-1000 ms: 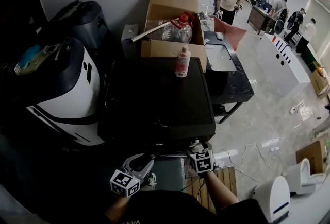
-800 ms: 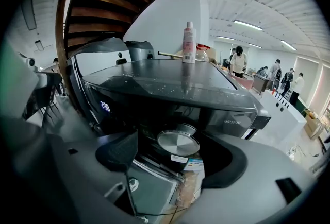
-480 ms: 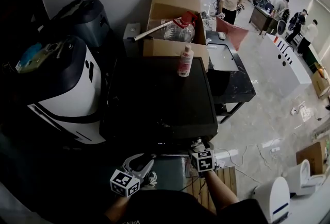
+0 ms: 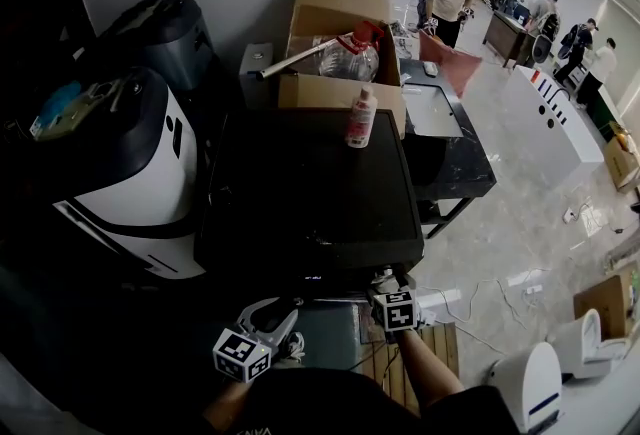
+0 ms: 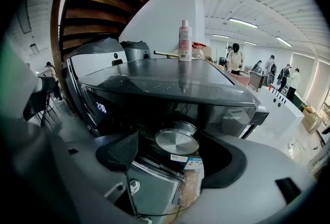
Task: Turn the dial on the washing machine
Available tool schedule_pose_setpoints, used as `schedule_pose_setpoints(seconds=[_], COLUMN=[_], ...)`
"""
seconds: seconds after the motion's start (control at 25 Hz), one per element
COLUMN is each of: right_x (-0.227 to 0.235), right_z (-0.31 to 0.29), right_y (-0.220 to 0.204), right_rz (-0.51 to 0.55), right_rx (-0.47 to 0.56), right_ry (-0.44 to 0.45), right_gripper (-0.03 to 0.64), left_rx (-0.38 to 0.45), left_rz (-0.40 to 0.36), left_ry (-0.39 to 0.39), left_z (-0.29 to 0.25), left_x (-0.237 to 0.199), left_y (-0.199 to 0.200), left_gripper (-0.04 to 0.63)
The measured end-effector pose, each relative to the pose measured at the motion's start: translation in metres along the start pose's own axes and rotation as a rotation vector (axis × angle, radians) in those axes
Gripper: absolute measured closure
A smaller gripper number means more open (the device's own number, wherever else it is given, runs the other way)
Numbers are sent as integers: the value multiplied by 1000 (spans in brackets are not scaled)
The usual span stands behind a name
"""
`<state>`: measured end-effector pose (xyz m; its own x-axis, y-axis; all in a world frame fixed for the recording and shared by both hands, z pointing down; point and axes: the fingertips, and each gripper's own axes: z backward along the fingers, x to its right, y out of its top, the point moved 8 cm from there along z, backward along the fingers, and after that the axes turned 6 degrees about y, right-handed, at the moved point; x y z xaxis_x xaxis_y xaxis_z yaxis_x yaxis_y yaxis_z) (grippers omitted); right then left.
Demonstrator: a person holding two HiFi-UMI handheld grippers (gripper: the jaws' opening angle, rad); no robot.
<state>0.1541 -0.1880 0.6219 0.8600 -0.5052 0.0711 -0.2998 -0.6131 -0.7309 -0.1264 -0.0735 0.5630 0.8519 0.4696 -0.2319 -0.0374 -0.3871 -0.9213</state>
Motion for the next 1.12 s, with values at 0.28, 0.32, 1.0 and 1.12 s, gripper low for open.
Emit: schedule_pose_setpoints(seconds=[0.28,0.32,1.0,1.12], right_x=[-2,-1,-7,-7], right_z=[0,0,4,4], right_y=[0,0,7,7], right_rz=[-7,-7,9,17], right_rx=[-2,-3,26,24], right_ry=[-4,-4,-15,-21], right_gripper=[255,253,255,256], left_rx=[-4,-4,-4,-5], left_rz=[2,3,3,4], left_ry=[-1,1,-8,-6], left_z=[3,3,3,4], left_x=[-3,-3,-4,-5], left_y=[-1,-1,-3,-3], left_gripper=[463,463,463,463])
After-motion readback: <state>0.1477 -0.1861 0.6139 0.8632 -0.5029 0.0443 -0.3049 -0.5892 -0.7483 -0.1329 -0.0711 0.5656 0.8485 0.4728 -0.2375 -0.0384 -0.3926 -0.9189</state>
